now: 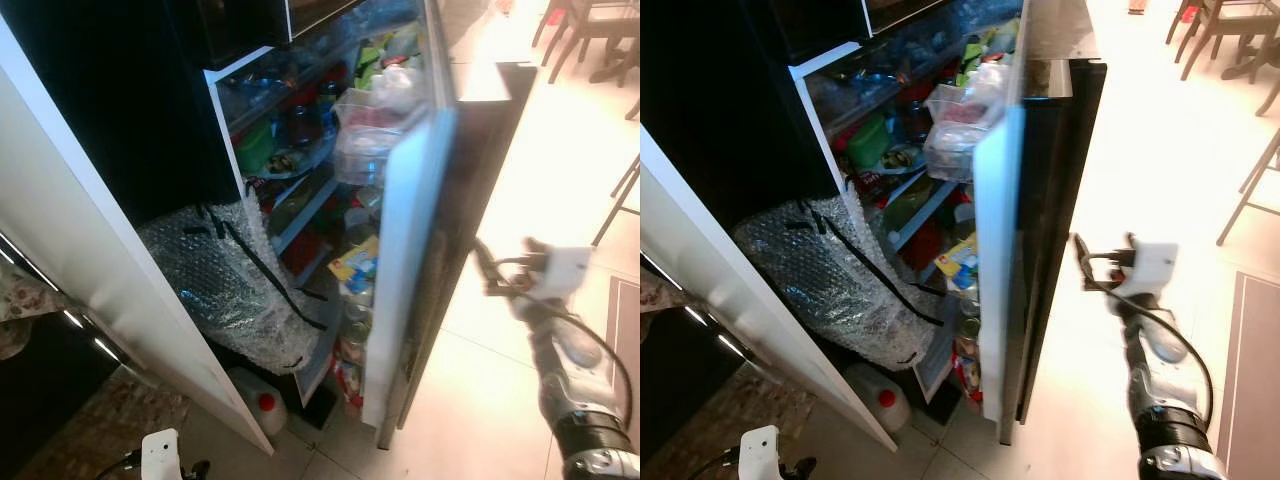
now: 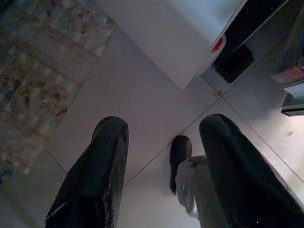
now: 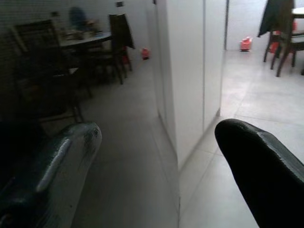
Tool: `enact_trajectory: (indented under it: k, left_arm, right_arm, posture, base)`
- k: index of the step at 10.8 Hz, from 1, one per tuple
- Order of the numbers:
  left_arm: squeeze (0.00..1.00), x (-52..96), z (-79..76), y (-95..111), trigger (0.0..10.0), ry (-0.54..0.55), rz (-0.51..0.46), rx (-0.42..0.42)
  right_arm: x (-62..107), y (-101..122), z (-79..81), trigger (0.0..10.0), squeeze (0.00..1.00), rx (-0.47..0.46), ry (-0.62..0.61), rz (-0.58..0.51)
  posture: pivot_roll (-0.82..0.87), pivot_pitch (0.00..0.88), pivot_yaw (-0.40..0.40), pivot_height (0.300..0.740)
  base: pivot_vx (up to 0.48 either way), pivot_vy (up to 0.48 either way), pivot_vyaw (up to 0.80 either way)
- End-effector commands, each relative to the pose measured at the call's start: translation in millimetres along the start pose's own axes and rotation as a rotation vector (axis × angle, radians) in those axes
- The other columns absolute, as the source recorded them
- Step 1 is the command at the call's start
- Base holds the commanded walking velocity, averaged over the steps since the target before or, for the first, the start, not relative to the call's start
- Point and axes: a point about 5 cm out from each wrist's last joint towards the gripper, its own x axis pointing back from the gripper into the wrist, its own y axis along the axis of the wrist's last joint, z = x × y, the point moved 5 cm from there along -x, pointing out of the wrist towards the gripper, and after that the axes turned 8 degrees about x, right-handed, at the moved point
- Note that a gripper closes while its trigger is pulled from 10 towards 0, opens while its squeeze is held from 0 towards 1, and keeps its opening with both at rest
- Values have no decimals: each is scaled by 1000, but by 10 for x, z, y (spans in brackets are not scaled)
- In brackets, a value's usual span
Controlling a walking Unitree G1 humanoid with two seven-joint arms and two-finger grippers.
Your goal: Restocking fridge
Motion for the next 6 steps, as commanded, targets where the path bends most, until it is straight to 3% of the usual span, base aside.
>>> enact_trajectory:
  k: [1,6]
  left_arm:
    - [0,5,34,1,10000,5,-2,-13]
    - [0,6,60,20,10000,10,-8,-11]
  right_arm:
    - [-84,76,117,10000,0,-2,49,-15]
    - [-319,261,680,10000,0,-34,278,-59]
  posture:
    - [-130,11,88,740]
    - [-121,11,92,740]
  base:
    - [0,0,0]
    - [0,0,0]
